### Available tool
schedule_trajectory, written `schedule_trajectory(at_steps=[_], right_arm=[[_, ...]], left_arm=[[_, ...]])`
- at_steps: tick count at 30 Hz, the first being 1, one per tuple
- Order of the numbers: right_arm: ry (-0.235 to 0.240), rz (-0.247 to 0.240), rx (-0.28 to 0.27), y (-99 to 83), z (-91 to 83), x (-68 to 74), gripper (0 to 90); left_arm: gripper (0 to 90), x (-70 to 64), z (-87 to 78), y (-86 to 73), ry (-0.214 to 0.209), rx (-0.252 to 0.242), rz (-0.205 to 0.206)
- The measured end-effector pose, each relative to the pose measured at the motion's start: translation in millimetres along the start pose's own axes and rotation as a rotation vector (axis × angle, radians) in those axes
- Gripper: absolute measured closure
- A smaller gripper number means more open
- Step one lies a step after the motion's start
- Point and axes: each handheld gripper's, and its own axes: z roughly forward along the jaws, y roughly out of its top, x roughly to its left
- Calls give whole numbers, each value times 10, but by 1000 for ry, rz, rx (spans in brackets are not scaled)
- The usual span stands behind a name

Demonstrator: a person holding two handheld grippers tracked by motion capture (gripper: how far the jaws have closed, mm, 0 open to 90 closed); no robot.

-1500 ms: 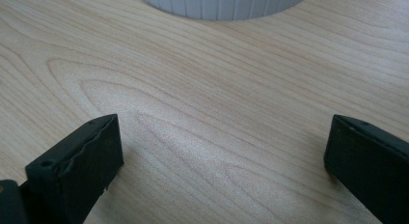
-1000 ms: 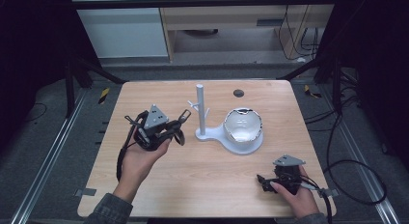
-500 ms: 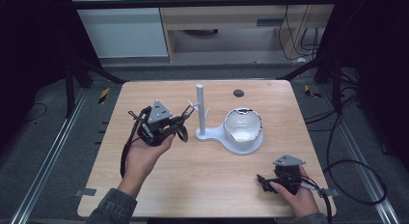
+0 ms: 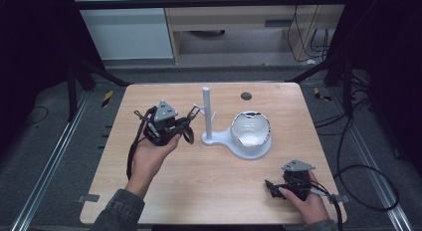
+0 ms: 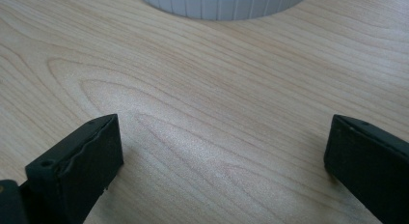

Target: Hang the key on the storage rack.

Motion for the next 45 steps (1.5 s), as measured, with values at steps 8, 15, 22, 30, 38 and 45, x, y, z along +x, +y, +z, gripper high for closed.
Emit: schedule_trajectory(at_steps=[8, 15, 22, 30, 38, 45], right_arm=[[0, -1, -1, 0, 0, -1, 4], [0, 0, 0, 0, 0, 0, 4], [0, 0, 1, 0, -1, 0, 5], [0, 0, 0, 0, 0, 0, 4], [-1, 1, 1, 0, -1, 1, 4], [-1, 0, 1, 0, -1, 0, 4]], left_arm=[[804, 16, 66, -8, -2, 11, -5], [804, -18, 111, 1, -6, 15, -4], [803, 2, 161, -2, -6, 22, -12], [803, -15, 214, 2, -5, 27, -13], [804, 3, 267, -14, -1, 38, -22], [803, -16, 343, -21, 0, 49, -20]])
